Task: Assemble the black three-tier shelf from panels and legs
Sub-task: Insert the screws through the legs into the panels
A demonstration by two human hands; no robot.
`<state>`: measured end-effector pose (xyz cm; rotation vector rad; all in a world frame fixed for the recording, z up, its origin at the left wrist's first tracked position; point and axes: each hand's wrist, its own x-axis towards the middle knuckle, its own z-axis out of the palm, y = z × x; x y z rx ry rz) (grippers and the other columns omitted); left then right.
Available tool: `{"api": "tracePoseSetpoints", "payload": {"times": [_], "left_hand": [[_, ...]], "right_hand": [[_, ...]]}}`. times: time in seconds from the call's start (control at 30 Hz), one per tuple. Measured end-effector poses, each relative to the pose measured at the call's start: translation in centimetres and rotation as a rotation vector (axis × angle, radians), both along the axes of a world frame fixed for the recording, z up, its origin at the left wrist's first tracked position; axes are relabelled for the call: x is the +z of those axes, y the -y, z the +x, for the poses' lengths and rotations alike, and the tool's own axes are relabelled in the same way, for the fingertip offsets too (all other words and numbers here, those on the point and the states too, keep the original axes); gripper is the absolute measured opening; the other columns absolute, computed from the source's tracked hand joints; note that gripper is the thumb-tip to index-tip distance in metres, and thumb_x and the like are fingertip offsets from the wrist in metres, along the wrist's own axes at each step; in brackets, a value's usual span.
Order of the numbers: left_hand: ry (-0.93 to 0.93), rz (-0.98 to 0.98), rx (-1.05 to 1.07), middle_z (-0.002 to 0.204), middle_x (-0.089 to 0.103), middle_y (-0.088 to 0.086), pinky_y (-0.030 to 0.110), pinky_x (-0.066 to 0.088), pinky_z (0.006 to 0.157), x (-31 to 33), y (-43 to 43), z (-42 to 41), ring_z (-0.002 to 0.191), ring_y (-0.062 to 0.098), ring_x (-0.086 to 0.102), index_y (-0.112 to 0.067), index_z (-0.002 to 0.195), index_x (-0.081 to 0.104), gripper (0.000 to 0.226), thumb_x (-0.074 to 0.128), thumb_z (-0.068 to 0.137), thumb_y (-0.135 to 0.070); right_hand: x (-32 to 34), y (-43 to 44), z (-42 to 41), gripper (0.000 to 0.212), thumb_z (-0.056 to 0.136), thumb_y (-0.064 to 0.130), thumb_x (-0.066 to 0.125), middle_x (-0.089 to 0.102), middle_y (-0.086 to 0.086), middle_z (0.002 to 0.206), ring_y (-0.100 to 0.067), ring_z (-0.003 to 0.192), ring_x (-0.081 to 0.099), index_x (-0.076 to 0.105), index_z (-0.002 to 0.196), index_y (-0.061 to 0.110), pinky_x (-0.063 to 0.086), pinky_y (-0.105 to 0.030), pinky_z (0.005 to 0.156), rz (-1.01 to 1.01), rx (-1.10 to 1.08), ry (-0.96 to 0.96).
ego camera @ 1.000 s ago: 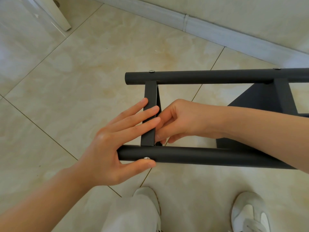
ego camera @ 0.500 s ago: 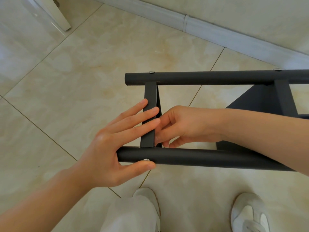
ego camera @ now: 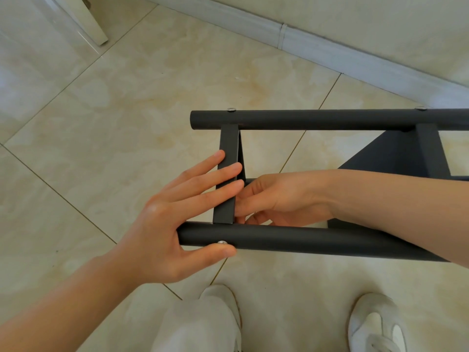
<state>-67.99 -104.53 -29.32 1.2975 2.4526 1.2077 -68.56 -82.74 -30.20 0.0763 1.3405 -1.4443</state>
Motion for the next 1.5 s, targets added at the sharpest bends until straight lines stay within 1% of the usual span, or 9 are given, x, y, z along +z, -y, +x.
{"api": "tracePoseSetpoints", "payload": {"times": [0.2,0.5,0.67,0.77,0.97,1.1,1.2,1.3,1.5], "left_hand": [[-0.003,-0.001,-0.001,0.151,0.048,0.007,0.043,0.032,0.12,0.1,0.0,0.0,0.151,0.029,0.031,-0.005,0.138,0.052,0.067,0.072,0.082,-0.036],[-0.017,-0.008,-0.006,0.15,0.048,0.008,0.043,0.032,0.12,0.1,0.0,-0.2,0.15,0.03,0.032,-0.003,0.138,0.052,0.068,0.072,0.082,-0.038],[-0.016,-0.015,-0.002,0.15,0.049,0.009,0.042,0.033,0.12,0.2,-0.1,-0.1,0.15,0.03,0.032,-0.003,0.137,0.052,0.069,0.072,0.081,-0.037],[-0.021,-0.021,-0.001,0.149,0.05,0.01,0.041,0.033,0.12,0.3,-0.1,-0.1,0.15,0.029,0.032,-0.003,0.136,0.053,0.067,0.072,0.082,-0.038],[0.0,-0.014,-0.003,0.15,0.049,0.009,0.039,0.032,0.12,0.2,0.1,0.2,0.151,0.029,0.031,-0.003,0.136,0.054,0.067,0.072,0.082,-0.037],[-0.008,-0.026,-0.003,0.149,0.05,0.01,0.04,0.033,0.119,0.3,0.0,0.1,0.15,0.03,0.032,-0.003,0.135,0.055,0.066,0.071,0.082,-0.04],[-0.004,-0.025,0.0,0.149,0.05,0.01,0.041,0.034,0.119,0.3,0.0,0.1,0.15,0.031,0.032,-0.004,0.135,0.055,0.066,0.071,0.082,-0.039],[-0.006,-0.026,0.001,0.149,0.05,0.01,0.04,0.033,0.119,0.3,0.0,0.1,0.15,0.031,0.032,-0.003,0.134,0.056,0.066,0.071,0.082,-0.039],[-0.012,-0.032,0.002,0.148,0.051,0.011,0.038,0.033,0.119,0.3,0.0,0.1,0.15,0.03,0.033,-0.001,0.134,0.056,0.067,0.071,0.081,-0.039]], "right_hand": [[0.3,-0.3,-0.3,0.014,0.09,0.024,0.068,0.063,-0.003,0.085,-0.02,0.089,0.053,0.077,0.081,0.018,0.051,-0.034,0.088,0.007,-0.013,-0.008],[-0.2,0.2,-0.2,0.027,0.089,0.026,0.068,0.06,-0.007,0.09,-0.021,0.089,0.052,0.072,0.102,0.002,0.05,-0.035,0.086,0.057,-0.039,-0.041],[0.2,-0.1,-0.4,0.013,0.083,0.021,0.07,0.06,-0.008,0.088,-0.022,0.088,0.052,0.074,0.088,0.01,0.049,-0.036,0.087,0.006,-0.033,-0.012],[0.1,-0.3,-0.5,0.023,0.082,0.019,0.07,0.057,-0.012,0.096,-0.024,0.09,0.05,0.068,0.103,0.009,0.046,-0.036,0.088,-0.005,-0.03,-0.002],[-0.3,0.6,-0.1,0.023,0.089,0.022,0.068,0.058,-0.007,0.089,-0.022,0.089,0.051,0.072,0.103,0.005,0.048,-0.035,0.089,0.064,-0.034,-0.002],[0.2,0.6,-0.3,0.009,0.086,0.014,0.066,0.062,-0.004,0.077,-0.016,0.074,0.055,0.072,0.081,0.012,0.047,-0.035,0.084,-0.013,-0.07,0.02],[0.3,0.5,-0.3,0.005,0.088,0.012,0.064,0.061,-0.005,0.077,-0.016,0.075,0.055,0.069,0.088,0.01,0.045,-0.036,0.085,-0.024,-0.067,0.023],[0.2,0.5,-0.2,0.008,0.091,0.015,0.066,0.059,-0.004,0.076,-0.017,0.077,0.053,0.07,0.093,0.009,0.045,-0.034,0.084,0.031,-0.062,-0.011],[0.3,0.9,-0.1,0.022,0.091,0.02,0.066,0.058,-0.001,0.072,-0.016,0.077,0.052,0.072,0.069,0.019,0.044,-0.033,0.082,0.079,-0.04,-0.036]]}}
